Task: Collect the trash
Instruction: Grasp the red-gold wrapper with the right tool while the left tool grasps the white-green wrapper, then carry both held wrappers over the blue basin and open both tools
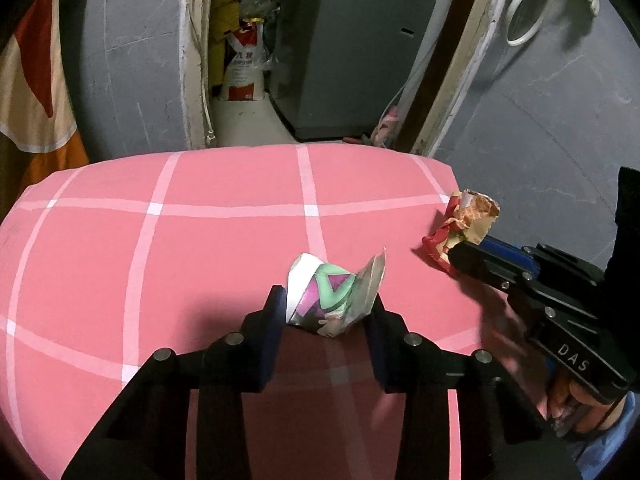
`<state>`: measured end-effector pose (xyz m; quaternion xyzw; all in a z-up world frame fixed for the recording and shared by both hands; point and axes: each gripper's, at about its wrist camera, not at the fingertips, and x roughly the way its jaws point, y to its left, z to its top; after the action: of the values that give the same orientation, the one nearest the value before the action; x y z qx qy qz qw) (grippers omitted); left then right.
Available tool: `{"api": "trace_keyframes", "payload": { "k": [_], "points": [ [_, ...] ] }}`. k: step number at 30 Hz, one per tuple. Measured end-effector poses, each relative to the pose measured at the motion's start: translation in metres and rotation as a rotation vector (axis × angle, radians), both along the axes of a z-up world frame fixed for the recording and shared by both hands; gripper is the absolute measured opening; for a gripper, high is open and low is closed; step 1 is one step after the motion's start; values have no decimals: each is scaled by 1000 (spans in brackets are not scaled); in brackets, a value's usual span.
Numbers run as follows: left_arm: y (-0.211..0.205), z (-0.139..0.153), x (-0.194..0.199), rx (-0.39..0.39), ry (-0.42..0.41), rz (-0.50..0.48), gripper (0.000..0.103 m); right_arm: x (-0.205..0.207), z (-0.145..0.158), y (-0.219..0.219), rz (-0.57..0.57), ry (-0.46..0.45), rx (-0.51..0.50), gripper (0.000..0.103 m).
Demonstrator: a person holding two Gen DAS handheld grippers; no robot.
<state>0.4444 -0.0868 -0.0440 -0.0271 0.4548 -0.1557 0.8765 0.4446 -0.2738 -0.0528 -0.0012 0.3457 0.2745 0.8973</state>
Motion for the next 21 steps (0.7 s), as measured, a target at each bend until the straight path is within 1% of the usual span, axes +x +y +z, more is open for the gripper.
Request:
{"api": "trace_keyframes", "payload": {
  "k": [4, 7, 12, 17, 21],
  "points": [
    [0, 1, -4, -27, -8, 16, 30, -7, 0, -4, -10, -38, 10, 12],
    [-2, 4, -11, -48, -33, 30, 30, -12, 3, -11, -25, -81, 31, 12],
    [-5, 21, -30, -78, -148, 60, 30, -29, 14, -23, -51, -187, 66, 12],
    [-11, 41, -48, -103, -261, 84, 30, -43, 24, -28, -60, -264, 87, 12],
    [-22, 57, -64, -115, -346, 86, 30, -61, 32, -36, -83, -342, 117, 12]
  ]
}}
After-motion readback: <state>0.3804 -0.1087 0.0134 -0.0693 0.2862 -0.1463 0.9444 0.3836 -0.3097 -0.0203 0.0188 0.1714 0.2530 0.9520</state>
